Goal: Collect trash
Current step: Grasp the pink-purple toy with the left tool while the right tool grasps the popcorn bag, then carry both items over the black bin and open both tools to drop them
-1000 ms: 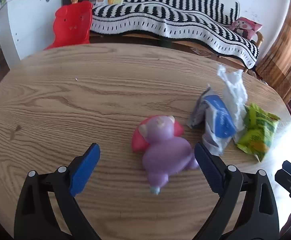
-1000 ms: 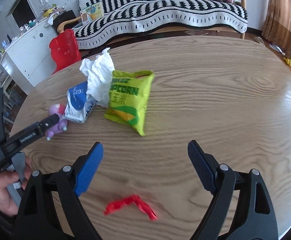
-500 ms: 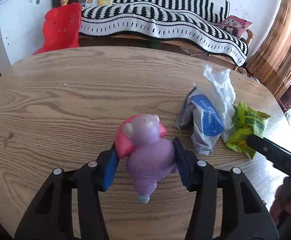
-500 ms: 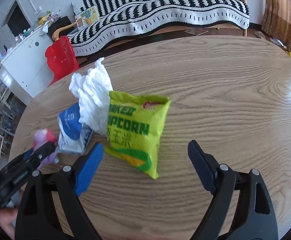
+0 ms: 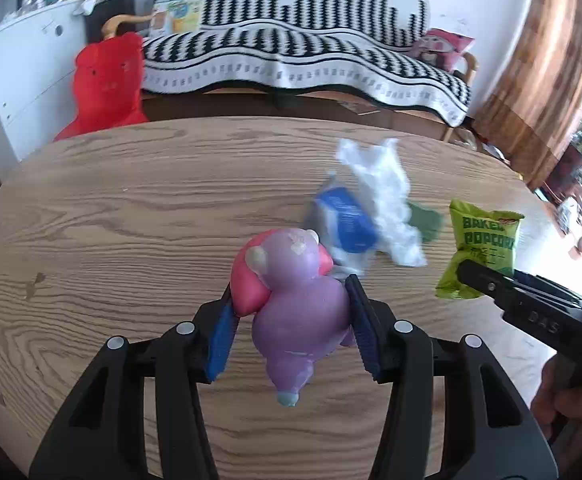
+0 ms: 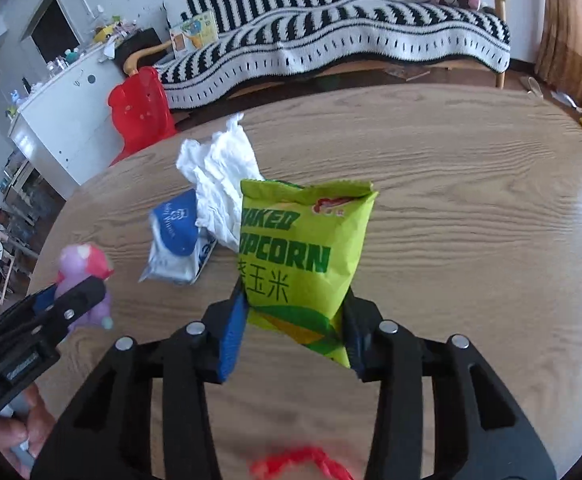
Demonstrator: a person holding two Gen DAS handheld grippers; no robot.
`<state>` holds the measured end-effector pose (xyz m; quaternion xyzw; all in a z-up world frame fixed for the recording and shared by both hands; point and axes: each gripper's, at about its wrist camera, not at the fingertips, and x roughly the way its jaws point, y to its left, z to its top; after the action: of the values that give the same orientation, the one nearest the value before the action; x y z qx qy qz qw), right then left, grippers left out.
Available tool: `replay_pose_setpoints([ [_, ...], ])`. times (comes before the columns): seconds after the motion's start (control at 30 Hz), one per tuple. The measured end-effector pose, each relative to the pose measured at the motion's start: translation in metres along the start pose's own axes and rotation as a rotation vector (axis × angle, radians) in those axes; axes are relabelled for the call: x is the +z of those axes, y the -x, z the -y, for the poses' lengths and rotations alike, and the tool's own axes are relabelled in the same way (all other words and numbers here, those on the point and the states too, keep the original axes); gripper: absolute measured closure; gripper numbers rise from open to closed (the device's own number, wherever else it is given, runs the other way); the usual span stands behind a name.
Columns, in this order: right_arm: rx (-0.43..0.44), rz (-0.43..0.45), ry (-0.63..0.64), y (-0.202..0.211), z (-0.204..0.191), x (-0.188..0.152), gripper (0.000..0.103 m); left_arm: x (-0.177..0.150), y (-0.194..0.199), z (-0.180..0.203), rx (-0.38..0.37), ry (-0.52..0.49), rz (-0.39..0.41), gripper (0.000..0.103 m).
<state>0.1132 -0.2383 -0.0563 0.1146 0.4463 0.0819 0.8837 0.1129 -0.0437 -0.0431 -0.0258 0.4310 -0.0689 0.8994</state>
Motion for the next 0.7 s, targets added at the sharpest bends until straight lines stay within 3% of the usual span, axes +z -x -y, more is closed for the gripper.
replay_pose_setpoints([
  [0.1, -0.033, 0.025, 0.000, 0.030, 0.020, -0.010, 0.061, -0.006, 0.009, 0.033, -0.049, -0.035, 0.008, 0.052],
  [0.37, -0.176, 0.058, -0.094, 0.114, 0.120, -0.056, 0.061, -0.032, 0.030, 0.143, -0.225, -0.187, 0.024, 0.052],
  [0.7, -0.395, 0.069, -0.297, 0.222, 0.274, -0.153, 0.061, -0.097, 0.053, 0.301, -0.460, -0.429, 0.016, 0.052],
])
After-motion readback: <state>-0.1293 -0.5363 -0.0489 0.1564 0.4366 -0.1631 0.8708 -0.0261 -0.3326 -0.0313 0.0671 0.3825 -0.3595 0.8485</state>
